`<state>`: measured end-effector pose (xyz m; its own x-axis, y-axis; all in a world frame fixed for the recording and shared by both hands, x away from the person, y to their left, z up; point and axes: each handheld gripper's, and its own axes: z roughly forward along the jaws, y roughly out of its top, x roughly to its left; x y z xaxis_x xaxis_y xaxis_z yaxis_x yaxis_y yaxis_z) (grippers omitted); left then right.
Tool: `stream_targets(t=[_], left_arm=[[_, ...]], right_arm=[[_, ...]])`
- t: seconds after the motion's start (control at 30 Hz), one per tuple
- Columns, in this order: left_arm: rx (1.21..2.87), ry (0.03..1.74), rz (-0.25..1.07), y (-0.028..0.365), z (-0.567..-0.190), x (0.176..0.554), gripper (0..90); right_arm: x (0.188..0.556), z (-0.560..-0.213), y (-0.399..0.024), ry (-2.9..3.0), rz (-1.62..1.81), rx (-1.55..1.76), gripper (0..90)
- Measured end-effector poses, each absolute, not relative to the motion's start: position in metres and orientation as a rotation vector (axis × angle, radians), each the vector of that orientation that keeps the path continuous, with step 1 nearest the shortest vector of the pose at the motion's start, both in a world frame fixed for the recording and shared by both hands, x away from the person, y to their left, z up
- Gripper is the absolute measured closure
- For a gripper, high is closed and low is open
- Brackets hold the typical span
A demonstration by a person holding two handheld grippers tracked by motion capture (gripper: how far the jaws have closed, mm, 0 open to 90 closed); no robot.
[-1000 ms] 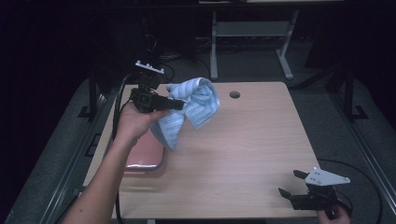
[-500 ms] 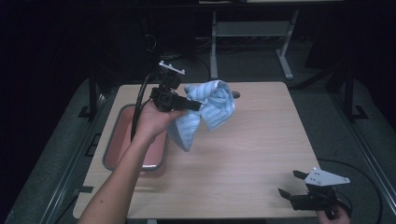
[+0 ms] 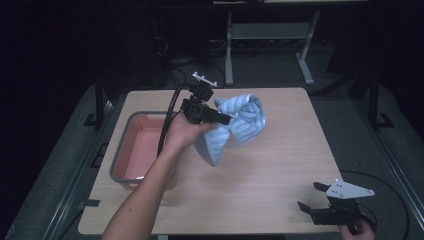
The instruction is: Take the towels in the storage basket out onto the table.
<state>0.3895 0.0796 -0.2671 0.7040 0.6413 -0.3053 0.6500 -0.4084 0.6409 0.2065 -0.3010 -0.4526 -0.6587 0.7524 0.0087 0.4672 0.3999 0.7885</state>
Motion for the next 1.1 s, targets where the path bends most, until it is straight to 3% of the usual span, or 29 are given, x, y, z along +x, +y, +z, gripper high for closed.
stream_targets(t=[1.1], left_arm=[[2.175, 0.993, -0.1, 0.023, -0.321, 0.41, 67.2]], right_arm=[[0.208, -0.453, -0.301, 2.311, 1.152, 1.05, 13.8]])
